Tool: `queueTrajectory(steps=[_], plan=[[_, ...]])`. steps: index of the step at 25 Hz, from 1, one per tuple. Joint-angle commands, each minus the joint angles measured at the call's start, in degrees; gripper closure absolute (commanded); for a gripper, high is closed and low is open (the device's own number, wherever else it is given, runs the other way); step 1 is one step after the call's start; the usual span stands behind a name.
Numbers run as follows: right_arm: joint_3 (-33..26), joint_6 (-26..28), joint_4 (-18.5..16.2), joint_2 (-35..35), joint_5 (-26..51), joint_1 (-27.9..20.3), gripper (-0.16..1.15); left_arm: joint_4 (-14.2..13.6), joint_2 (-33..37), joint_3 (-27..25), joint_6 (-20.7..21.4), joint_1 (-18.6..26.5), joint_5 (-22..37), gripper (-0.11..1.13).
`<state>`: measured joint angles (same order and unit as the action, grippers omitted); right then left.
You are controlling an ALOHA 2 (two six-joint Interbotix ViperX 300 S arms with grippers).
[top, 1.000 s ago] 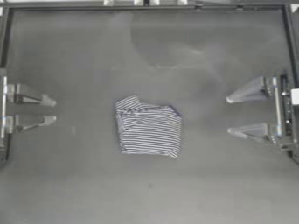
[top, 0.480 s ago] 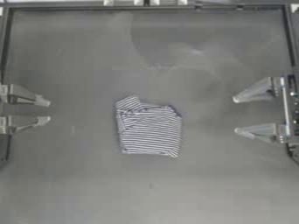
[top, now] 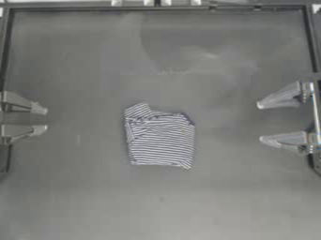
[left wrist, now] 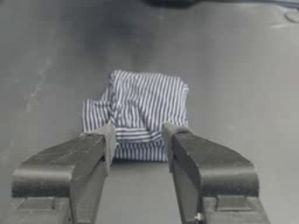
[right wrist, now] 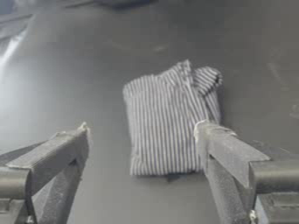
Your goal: Fold shirt
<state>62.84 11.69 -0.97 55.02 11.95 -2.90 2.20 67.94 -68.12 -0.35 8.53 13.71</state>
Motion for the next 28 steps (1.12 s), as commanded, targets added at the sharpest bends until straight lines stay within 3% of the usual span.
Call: queueTrajectory(steps=[1, 13, 28], plan=[[-0.7, 0.0, -0.9, -0.3, -0.4, 0.1, -0.02, -0.4, 0.6, 0.1, 0.3, 0.1, -0.8, 0.24], [0.2, 0.3, -2.7, 2.4, -0.5, -0.1, -0.02, -2.4, 2.5, -0.4, 0.6, 0.1, -2.7, 0.24], [3.6, 0.0, -3.8, 7.5, -2.1, -4.0, -0.02, -3.7, 3.7, -1.5, 0.7, 0.1, -4.0, 0.24]])
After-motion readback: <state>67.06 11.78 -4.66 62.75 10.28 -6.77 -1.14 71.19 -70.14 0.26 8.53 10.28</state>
